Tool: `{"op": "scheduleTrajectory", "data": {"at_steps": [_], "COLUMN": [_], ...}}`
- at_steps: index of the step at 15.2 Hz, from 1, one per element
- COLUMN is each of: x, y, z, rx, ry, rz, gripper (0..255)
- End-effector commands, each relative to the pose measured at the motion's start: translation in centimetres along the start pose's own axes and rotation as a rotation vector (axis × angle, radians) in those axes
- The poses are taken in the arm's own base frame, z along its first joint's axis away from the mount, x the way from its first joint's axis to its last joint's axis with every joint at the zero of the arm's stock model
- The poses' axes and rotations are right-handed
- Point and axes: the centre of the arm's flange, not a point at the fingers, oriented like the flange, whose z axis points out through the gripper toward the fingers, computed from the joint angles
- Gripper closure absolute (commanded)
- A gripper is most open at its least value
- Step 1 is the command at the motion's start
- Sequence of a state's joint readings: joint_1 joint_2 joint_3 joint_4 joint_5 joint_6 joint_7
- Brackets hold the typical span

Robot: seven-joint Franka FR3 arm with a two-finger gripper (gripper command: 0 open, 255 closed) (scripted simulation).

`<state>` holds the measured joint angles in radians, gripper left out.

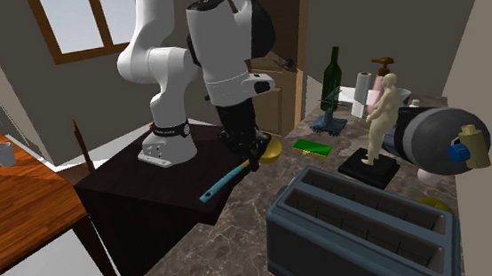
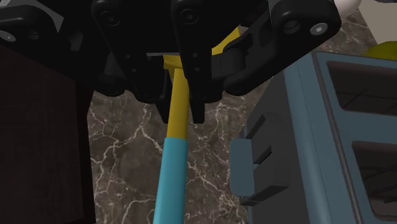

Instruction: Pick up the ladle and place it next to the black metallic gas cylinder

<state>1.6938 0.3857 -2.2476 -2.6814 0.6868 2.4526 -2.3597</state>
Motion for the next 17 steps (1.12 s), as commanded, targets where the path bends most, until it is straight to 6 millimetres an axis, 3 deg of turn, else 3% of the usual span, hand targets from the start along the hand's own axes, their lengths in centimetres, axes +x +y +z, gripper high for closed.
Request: {"op": "scheduleTrajectory", "data": {"at_steps": [1, 17], "x": [0.0, 0.7], "y": [0.1, 1.5], "z": [-1.0, -9.4], "rx": [0.000, 0.000], "ry": [0.001, 0.001], "rz": [0.000, 0.000], "gripper": [255, 255]}}
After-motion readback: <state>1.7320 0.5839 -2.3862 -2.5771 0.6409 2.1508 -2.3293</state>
